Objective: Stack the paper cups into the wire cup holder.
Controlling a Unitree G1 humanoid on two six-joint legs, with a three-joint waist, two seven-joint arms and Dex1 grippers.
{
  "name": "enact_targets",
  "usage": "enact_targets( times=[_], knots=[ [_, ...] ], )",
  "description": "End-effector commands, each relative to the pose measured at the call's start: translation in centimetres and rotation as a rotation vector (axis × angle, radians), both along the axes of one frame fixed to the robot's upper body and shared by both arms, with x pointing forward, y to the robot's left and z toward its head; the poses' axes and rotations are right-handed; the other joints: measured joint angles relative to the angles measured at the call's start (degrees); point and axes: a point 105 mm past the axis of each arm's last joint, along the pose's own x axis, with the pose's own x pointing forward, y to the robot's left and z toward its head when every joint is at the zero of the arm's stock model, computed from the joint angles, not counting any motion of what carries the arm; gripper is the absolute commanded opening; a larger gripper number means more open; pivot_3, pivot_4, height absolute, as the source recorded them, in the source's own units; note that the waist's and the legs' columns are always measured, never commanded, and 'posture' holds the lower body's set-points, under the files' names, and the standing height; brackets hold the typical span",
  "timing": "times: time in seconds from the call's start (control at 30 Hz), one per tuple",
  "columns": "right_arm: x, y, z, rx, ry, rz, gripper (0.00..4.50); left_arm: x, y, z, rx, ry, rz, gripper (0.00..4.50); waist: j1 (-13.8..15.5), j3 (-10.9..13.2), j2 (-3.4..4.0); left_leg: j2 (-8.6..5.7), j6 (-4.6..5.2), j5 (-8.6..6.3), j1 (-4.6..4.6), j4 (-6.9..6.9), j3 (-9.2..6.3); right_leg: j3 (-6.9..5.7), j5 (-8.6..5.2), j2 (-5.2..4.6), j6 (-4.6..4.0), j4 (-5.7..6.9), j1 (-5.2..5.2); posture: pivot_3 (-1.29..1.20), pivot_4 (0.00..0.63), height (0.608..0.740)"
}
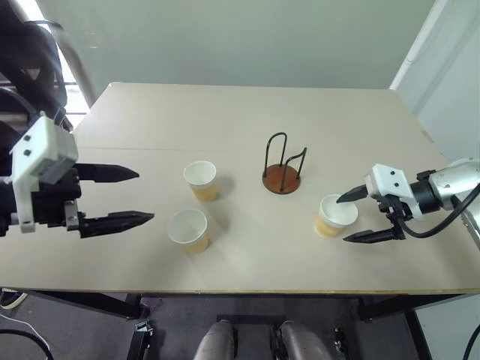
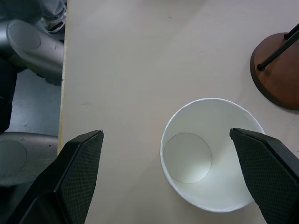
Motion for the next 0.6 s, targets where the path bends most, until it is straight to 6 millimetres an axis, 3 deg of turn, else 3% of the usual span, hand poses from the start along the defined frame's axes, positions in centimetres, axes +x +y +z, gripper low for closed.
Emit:
enact_targets(
  times=[0.03, 0.17, 0.27, 0.33, 0.47, 0.6],
  knots=[
    [0.2, 0.0, 0.9, -0.009, -0.039, 0.006, 4.47, -0.2, 0.0, 0.5, 0.002, -0.031, 0.005, 4.50, 0.00, 0.00, 0.00, 0.00, 0.00, 0.00, 0.00, 0.00, 0.00, 0.00, 0.00, 0.00, 0.00, 0.00, 0.00, 0.00, 0.150, 0.740],
    [0.2, 0.1, 1.6, 0.017, -0.049, 0.015, 4.47, -0.2, 0.0, 0.5, -0.001, -0.033, 0.005, 4.50, -0.01, 0.00, 0.00, 0.00, 0.00, 0.00, 0.02, 0.00, 0.00, 0.00, -0.01, 0.00, -0.01, 0.02, 0.00, 0.00, 0.150, 0.740],
    [1.3, 1.7, 4.7, 0.189, -0.120, 0.004, 4.47, -0.2, 0.1, 0.5, 0.001, -0.037, 0.011, 4.50, -0.10, 0.00, 0.00, 0.00, 0.00, 0.01, 0.02, 0.02, 0.01, 0.01, 0.00, 0.00, -0.01, 0.02, 0.00, 0.00, 0.150, 0.740],
    [2.7, 3.1, 5.7, 0.280, -0.140, -0.061, 4.47, -0.1, 0.2, 0.5, 0.002, -0.040, 0.015, 4.50, -0.56, 0.00, 0.00, 0.02, 0.00, 0.02, 0.08, 0.03, 0.01, 0.04, 0.00, 0.04, -0.02, 0.06, 0.01, 0.00, 0.150, 0.740],
    [3.8, 6.1, 4.4, 0.347, -0.120, -0.116, 4.47, 0.0, 0.1, 0.5, 0.001, -0.042, 0.017, 4.50, -0.63, -0.08, -0.13, 0.14, 0.00, 0.02, 0.15, 0.02, -0.06, 0.02, 0.02, 0.16, -0.07, 0.05, 0.04, 0.00, 0.150, 0.740],
    [3.4, 7.4, 3.1, 0.337, -0.072, -0.118, 4.47, -0.2, 0.0, 0.4, 0.000, -0.042, 0.020, 4.50, -0.26, -0.05, -0.08, 0.16, -0.03, -0.02, 0.06, -0.01, -0.07, 0.01, 0.03, 0.18, -0.07, 0.06, -0.01, 0.00, 0.150, 0.740]
  ],
)
